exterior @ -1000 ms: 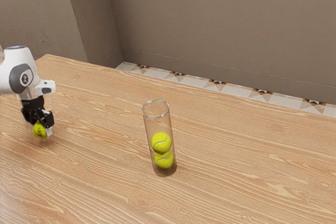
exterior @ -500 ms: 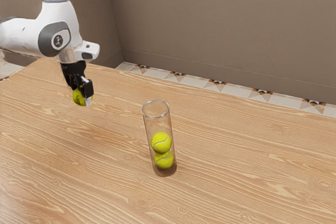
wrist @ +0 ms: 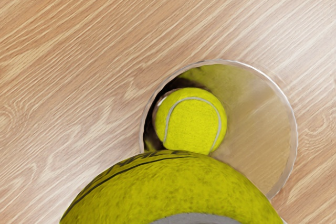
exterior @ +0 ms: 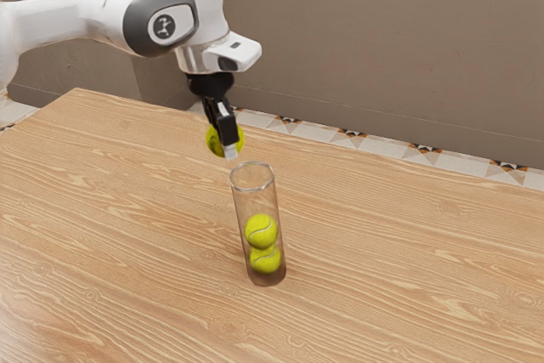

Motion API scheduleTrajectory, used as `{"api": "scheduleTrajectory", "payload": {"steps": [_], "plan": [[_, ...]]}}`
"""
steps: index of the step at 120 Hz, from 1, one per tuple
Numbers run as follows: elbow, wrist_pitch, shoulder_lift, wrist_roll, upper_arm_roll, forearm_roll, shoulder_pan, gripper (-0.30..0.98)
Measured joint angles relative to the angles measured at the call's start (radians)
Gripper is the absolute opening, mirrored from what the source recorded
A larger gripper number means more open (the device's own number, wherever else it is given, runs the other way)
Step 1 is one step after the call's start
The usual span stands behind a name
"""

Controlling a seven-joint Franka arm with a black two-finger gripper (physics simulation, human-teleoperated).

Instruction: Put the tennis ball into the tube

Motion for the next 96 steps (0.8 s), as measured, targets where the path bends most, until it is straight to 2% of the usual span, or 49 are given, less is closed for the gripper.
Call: {"api": "scheduleTrajectory", "payload": {"steps": [30,55,76,96], "plan": [[0.045,-0.028,0.031,-0.002,-0.062,0.004,-0.012,0.36],[0.064,-0.038,0.080,-0.003,-0.070,0.040,-0.027,0.54],[0.083,-0.041,0.075,-0.003,-0.057,0.057,-0.024,0.62],[0.127,-0.064,0.059,-0.004,-0.022,0.142,-0.012,0.66]]}}
